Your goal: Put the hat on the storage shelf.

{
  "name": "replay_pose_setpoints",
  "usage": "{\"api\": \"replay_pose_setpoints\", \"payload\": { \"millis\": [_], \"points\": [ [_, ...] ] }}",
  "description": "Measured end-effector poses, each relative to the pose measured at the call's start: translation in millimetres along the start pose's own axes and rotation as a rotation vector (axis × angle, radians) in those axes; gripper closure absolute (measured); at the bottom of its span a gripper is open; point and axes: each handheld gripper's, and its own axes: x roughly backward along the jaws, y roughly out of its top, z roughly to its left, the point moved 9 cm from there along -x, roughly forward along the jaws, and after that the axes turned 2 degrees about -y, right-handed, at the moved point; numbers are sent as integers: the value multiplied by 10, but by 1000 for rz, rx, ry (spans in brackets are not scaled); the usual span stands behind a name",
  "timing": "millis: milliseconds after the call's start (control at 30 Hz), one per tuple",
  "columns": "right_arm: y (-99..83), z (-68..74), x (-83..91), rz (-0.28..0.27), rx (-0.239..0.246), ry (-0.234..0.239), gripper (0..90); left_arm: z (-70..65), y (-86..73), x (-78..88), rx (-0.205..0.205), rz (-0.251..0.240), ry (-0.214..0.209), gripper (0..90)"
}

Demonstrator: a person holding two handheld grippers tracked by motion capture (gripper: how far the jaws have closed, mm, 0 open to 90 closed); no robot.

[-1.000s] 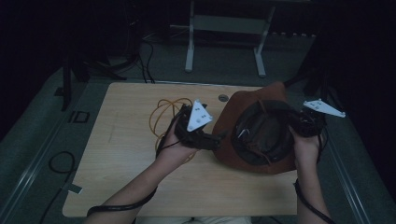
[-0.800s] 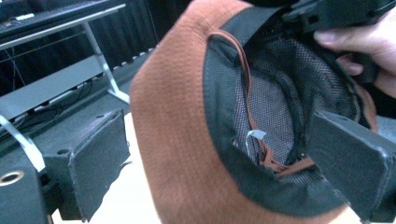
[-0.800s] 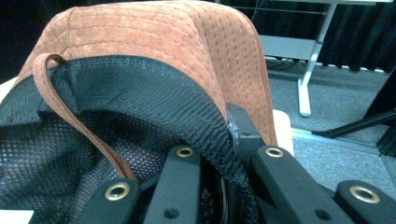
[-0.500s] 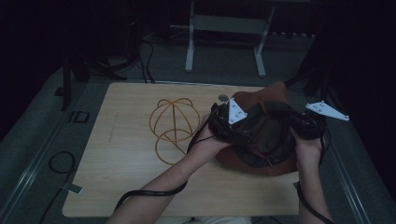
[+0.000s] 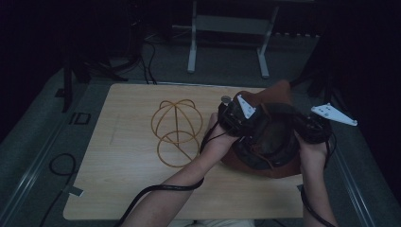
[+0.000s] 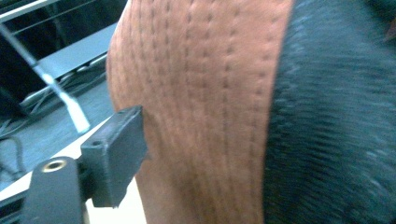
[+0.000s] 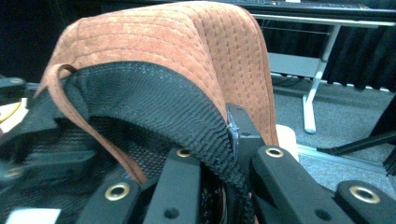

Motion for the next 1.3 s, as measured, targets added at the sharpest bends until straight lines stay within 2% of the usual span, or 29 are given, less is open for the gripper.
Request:
{"api": "replay_pose_setpoints", "payload": {
  "millis": [67, 200, 300, 367, 400, 500, 633, 700, 800, 933, 1067, 1167, 1200, 1300],
  "points": [
    [8, 31, 17, -4, 3, 4, 841, 21, -17, -26, -5, 6, 11, 314],
    [5, 63, 36, -4, 12, 1, 841, 71, -31, -50, 29, 5, 7, 591],
    [-23, 87, 31, 5, 16, 6, 841, 99, 7, -27, 49, -21, 19, 792],
    [-51, 110, 24, 11, 18, 12, 841, 126, 43, -4, 51, -32, 35, 857],
    [-67, 119, 25, 12, 17, 13, 841, 145, 58, 9, 58, -35, 34, 865],
    [-110, 137, 39, 13, 10, 20, 838, 178, 96, 40, 42, -41, 46, 871],
    [-185, 165, 71, 15, 14, 21, 816, 172, 135, 87, -6, -56, 69, 873],
    [-229, 173, 95, 18, 7, 29, 799, 173, 147, 114, -13, -57, 66, 874],
    [-291, 181, 129, 26, 2, 39, 753, 177, 168, 133, -24, -62, 63, 874],
    [-324, 203, 189, 23, -11, 70, 631, 206, 230, 186, -34, -85, 67, 876],
    [-347, 257, 314, 2, -4, 126, 515, 239, 303, 270, -44, -119, 77, 876],
    [-391, 287, 446, -8, -8, 177, 491, 301, 342, 342, -36, -144, 80, 877],
    [-398, 283, 503, -16, -2, 185, 484, 317, 358, 368, -39, -163, 76, 876],
    [-421, 188, 665, -47, 11, 160, 486, 337, 366, 445, -55, -205, 56, 876]
  ]
}}
